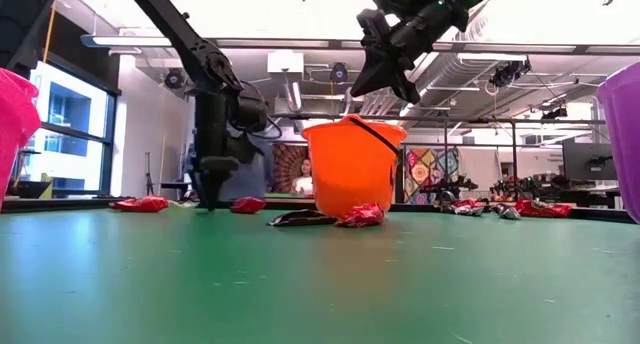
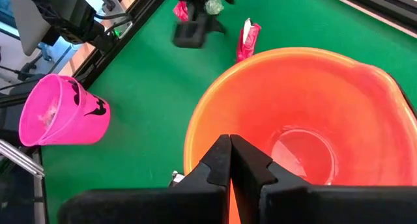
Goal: Sort candy by brand, put in halloween buckets
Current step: Put the green gummy into the pink bucket
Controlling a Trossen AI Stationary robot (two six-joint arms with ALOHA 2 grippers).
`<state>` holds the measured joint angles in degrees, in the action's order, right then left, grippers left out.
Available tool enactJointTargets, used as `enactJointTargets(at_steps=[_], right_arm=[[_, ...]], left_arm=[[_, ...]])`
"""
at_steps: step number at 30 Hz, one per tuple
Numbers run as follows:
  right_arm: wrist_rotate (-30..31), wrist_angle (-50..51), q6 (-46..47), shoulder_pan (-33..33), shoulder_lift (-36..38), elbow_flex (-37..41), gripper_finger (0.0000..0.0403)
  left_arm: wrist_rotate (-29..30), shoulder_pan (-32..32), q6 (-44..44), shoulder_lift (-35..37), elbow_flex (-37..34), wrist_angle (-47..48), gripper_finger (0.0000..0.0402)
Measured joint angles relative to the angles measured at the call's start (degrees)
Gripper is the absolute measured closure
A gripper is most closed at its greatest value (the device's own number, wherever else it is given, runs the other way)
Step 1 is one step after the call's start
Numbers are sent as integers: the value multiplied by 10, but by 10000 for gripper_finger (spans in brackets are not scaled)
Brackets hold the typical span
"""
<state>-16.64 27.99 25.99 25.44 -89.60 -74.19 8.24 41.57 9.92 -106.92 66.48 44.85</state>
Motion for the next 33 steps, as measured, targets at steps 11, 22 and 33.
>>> enactJointTargets(at_steps=[11, 22, 33], right_arm=[[1, 0, 11, -2, 0, 0, 402], [0, 0, 12, -4, 0, 0, 402], [0, 0, 23, -6, 0, 0, 402]], left_arm=[[-2, 20, 63, 22, 42, 84, 149], [4, 21, 211, 15, -10, 71, 150], [15, 20, 236, 1, -27, 49, 199]])
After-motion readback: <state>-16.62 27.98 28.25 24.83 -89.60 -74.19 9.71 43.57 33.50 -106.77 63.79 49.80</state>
